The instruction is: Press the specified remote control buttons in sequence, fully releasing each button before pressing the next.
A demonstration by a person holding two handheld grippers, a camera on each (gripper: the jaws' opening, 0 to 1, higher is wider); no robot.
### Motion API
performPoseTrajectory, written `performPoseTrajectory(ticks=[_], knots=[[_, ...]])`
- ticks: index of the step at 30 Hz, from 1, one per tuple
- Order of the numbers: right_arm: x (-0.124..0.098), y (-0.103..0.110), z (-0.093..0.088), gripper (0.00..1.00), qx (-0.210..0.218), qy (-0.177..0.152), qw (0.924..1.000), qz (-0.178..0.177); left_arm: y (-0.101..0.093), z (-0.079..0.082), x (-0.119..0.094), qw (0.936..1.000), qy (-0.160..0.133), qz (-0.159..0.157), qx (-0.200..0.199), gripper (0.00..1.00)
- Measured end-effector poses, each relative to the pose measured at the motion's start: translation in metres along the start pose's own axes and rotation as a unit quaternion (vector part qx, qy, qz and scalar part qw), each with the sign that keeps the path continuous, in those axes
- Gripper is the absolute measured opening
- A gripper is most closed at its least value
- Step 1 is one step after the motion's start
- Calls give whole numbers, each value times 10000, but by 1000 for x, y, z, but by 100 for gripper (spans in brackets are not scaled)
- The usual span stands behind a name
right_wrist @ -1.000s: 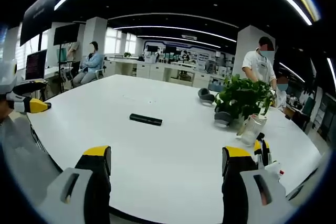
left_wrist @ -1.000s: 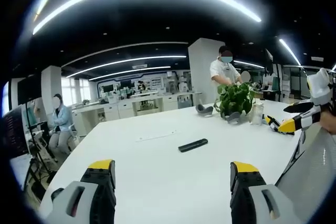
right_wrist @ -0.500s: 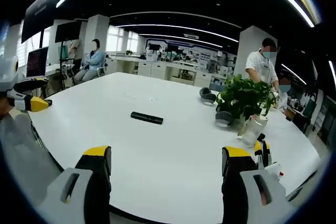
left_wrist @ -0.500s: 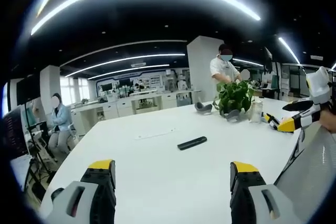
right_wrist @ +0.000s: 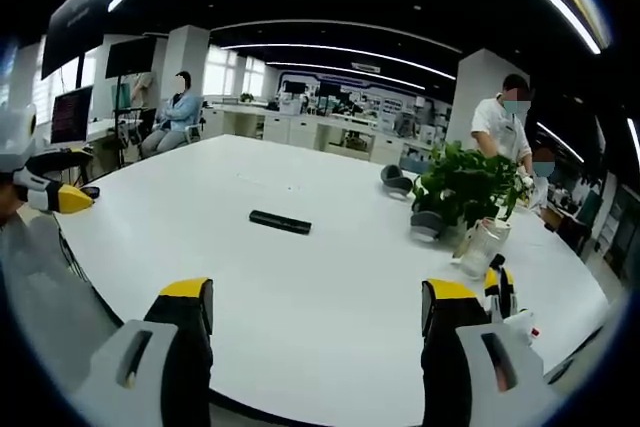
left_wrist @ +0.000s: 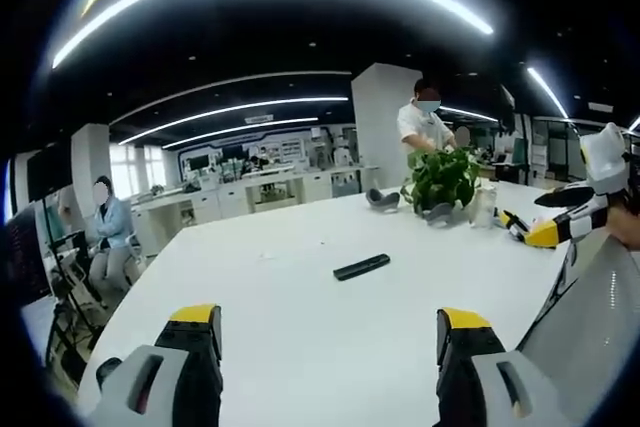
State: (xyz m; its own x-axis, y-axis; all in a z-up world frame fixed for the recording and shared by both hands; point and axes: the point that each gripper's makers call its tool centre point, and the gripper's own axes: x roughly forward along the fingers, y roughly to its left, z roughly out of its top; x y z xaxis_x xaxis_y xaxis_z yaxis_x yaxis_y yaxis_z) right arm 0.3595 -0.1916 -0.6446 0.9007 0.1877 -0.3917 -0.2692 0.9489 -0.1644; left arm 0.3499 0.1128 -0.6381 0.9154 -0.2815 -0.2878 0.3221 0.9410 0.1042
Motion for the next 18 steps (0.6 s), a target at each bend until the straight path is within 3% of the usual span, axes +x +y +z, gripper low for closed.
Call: performPoseTrajectory(ticks=[18], knots=[[0, -1, 1, 89, 25, -33, 10000, -7, 0, 0, 1, 10000, 14, -4, 25, 92]])
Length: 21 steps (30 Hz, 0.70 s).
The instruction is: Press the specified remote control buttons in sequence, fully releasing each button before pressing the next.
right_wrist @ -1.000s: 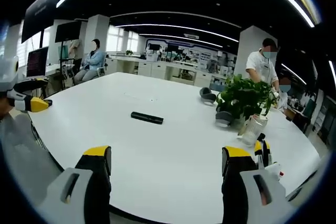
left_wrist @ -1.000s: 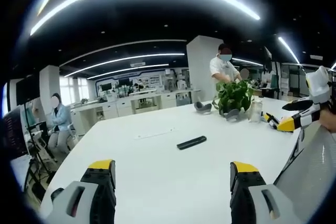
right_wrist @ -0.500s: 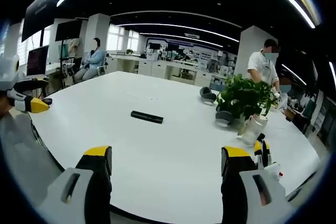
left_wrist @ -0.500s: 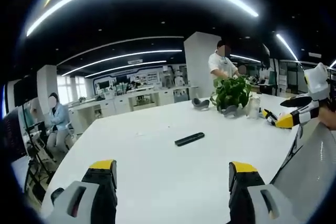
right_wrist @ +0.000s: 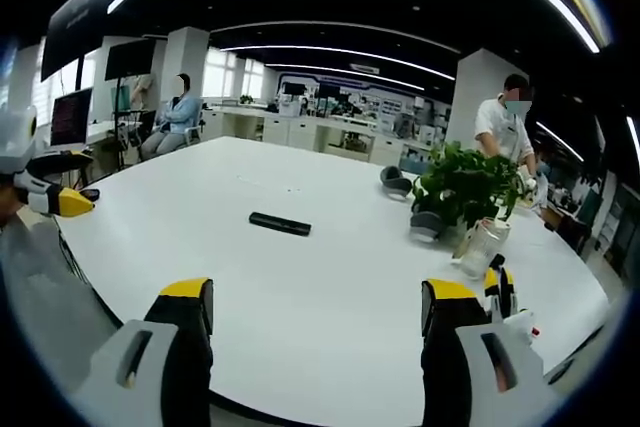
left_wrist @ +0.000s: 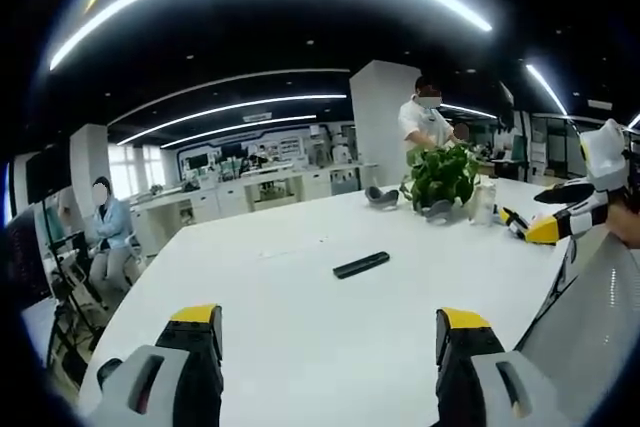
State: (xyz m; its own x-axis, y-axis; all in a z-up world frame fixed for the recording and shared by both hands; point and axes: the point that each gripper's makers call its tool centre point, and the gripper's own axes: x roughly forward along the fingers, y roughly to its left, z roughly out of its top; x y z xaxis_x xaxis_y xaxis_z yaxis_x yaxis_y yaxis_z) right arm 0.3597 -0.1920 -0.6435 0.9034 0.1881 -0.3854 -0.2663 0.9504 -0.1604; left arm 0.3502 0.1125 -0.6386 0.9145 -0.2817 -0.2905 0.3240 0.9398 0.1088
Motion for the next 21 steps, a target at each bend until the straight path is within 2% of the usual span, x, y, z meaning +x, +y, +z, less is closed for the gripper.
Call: performPoseTrajectory(ticks=[9, 13, 21], knots=[[1, 2, -1, 89, -20, 27, 10000, 46, -4, 6, 2, 9995, -2, -231, -212, 91], [1, 1, -1, 89, -24, 25, 10000, 54, -2, 13, 8, 9994, 91, -334, -11, 87], [0, 0, 0, 89, 15, 1, 10000, 16, -3, 36, 21, 9976, -17, -632, 277, 87]])
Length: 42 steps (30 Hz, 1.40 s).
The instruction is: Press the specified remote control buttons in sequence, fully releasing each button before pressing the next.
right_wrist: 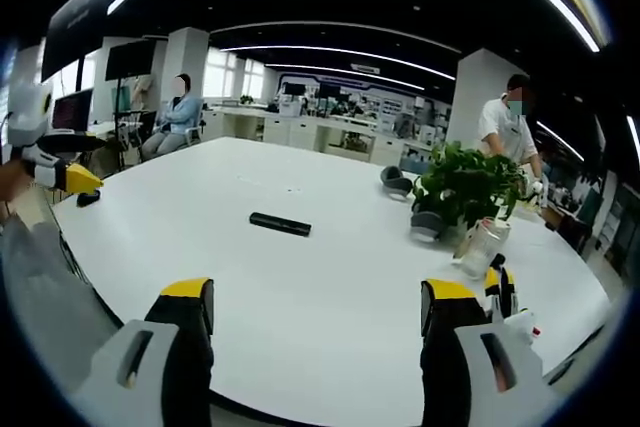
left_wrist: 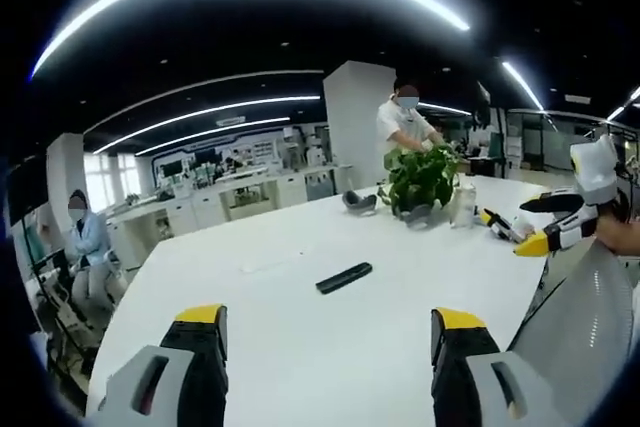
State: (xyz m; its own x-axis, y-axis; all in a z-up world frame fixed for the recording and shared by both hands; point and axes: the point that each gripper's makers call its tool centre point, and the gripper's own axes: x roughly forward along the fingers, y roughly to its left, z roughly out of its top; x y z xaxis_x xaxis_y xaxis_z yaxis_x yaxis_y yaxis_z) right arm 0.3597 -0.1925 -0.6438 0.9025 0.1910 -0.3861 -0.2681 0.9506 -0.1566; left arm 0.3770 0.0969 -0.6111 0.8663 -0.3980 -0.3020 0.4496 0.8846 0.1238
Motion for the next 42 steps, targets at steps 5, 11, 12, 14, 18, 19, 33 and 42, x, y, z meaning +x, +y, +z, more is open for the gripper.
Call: performPoseTrajectory(ticks=[5, 11, 12, 14, 18, 19, 33, 42], knots=[[0, 1, -1, 88, -24, 31, 10000, 25, 2, 11, 12, 9997, 23, -183, 174, 87], [0, 2, -1, 88, -22, 39, 10000, 33, 3, 25, 29, 9987, 35, -419, 303, 85], [0, 2, -2, 88, -18, 39, 10000, 38, 3, 26, 31, 9985, 62, -443, 330, 85], [0, 2, -1, 88, -9, 24, 10000, 42, 2, 26, 36, 9976, 131, -547, 412, 85], [1, 1, -2, 88, 9, 51, 10000, 28, -1, 26, 50, 9943, 333, -775, 656, 85], [1, 1, -2, 88, 8, 47, 10000, 27, -1, 28, 55, 9934, 360, -841, 687, 84], [2, -2, -7, 88, 4, 188, 9998, -57, -1, 40, 103, 9802, 694, -1505, 1080, 81], [3, -2, -10, 87, -4, 277, 9996, -56, -3, 40, 128, 9713, 937, -1795, 1251, 80]])
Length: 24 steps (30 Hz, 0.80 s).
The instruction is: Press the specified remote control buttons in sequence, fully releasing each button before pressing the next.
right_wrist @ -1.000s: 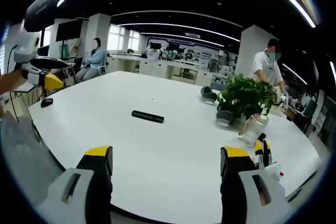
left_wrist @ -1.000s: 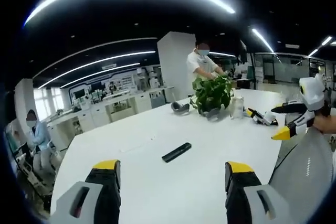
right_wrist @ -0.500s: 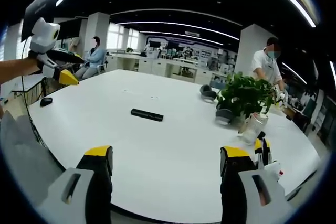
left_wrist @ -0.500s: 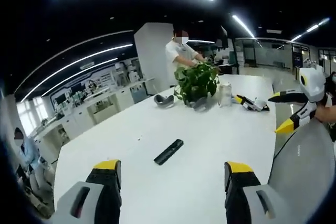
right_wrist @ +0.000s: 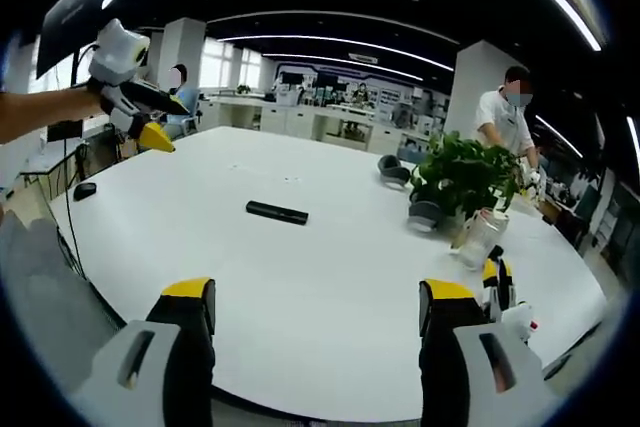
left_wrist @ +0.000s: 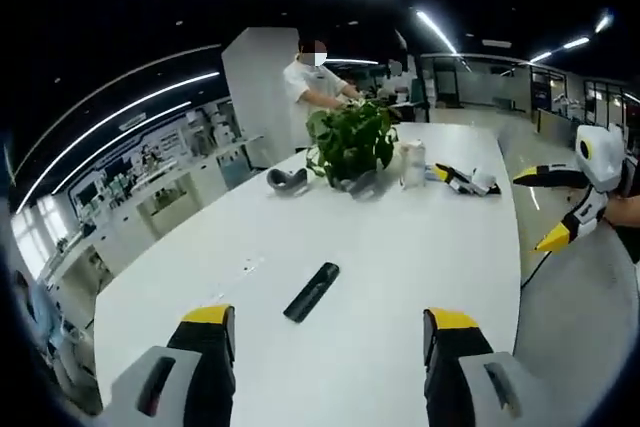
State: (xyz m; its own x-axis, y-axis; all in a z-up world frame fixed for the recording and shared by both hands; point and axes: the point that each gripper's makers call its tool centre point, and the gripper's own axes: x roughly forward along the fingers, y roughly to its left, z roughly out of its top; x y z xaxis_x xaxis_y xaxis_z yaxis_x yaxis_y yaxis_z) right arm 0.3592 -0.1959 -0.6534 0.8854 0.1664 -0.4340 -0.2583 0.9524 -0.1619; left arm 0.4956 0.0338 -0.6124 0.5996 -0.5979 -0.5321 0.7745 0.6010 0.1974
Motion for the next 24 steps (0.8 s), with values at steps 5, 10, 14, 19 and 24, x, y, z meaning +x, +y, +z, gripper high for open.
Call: performPoseTrajectory(ticks=[5, 10, 14, 19, 24], knots=[[1, 0, -2, 86, -35, 68, 10000, 2, 5, -4, 19, 9990, 307, -280, 191, 79], [2, 0, -5, 85, -36, 127, 9999, -3, 4, -5, 38, 9961, 545, -605, 329, 71], [3, -1, -6, 85, -20, 162, 9999, -29, 5, -4, 55, 9931, 645, -765, 610, 70], [4, -1, -9, 84, -53, 255, 9997, -16, 7, -6, 75, 9877, 858, -1002, 843, 66], [4, -3, -11, 82, -34, 301, 9995, -53, 15, -14, 99, 9812, 1121, -1170, 1044, 63]])
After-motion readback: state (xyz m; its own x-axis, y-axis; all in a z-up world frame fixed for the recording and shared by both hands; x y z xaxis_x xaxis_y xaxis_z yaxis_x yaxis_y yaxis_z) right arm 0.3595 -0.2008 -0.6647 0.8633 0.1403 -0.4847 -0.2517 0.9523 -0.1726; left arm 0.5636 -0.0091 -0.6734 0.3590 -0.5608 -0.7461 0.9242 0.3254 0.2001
